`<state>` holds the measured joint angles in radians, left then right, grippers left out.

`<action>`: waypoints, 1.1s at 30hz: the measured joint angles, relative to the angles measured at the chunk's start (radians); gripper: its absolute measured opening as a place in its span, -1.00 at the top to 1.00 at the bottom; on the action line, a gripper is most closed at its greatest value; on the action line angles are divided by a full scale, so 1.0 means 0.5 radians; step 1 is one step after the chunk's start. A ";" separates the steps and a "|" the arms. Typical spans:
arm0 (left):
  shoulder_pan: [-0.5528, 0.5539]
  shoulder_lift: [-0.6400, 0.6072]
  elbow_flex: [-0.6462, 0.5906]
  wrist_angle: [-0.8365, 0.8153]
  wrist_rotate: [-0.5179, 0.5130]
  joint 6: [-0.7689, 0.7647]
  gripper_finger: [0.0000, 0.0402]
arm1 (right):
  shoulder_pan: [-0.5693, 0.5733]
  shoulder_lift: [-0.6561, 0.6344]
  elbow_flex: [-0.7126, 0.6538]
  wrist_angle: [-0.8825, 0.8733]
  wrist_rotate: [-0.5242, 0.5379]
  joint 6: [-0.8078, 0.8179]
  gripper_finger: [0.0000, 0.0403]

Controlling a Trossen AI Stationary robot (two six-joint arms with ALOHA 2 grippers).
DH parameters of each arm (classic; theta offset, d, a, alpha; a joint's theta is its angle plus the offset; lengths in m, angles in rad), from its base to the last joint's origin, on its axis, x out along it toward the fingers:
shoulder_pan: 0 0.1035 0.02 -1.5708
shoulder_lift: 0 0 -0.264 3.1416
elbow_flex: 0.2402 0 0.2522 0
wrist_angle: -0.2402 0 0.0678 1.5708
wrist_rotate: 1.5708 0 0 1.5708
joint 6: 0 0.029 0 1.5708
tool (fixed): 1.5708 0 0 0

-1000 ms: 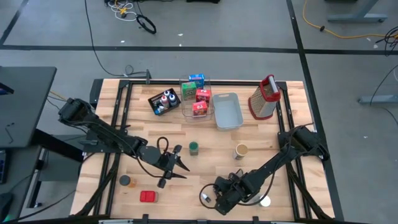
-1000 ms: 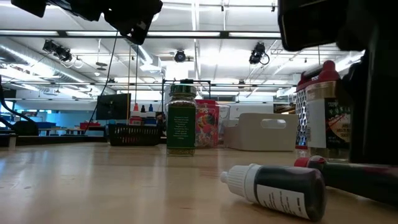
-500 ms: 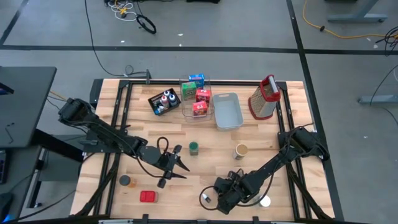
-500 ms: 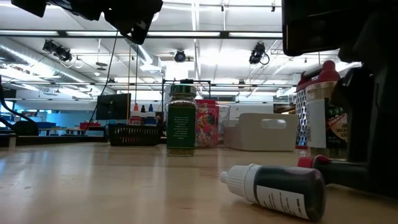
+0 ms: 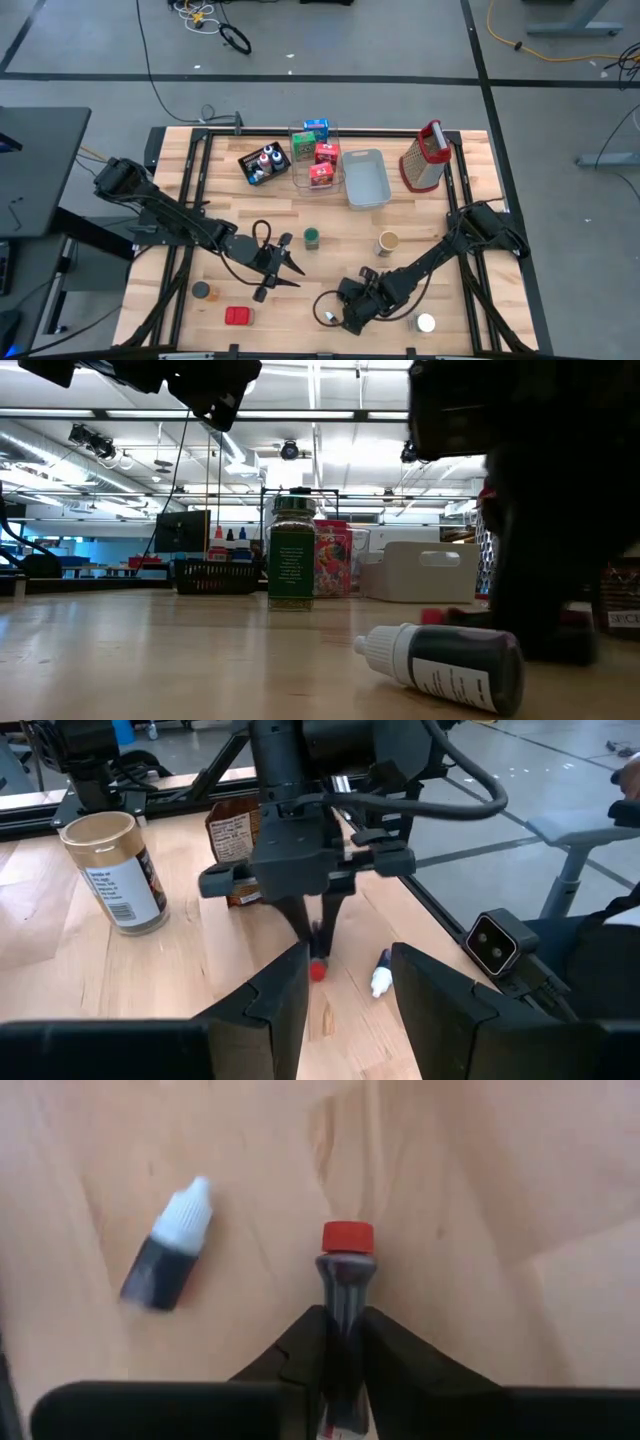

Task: Pick & Place Kitchen Items
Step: Put the right small red food coloring bottle into the black bin

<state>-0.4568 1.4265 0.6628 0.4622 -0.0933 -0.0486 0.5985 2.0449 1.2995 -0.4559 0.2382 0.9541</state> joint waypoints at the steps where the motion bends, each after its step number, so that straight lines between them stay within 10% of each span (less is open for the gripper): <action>1: 0.000 0.000 0.000 0.000 0.000 0.000 0.25 | -0.015 -0.001 -0.001 0.016 0.017 -0.033 0.69; 13: 0.000 0.000 0.000 -0.162 -0.096 0.068 0.25 | -0.210 -0.020 -0.010 0.282 0.383 -0.467 0.68; 33: -0.005 0.000 0.000 -0.327 -0.202 0.190 -0.04 | -0.337 -0.024 -0.007 1.131 0.291 -1.199 0.67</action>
<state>-0.4595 1.4265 0.6628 0.2988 -0.1945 0.0463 0.4300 2.0327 1.2961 0.1097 0.3839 0.3547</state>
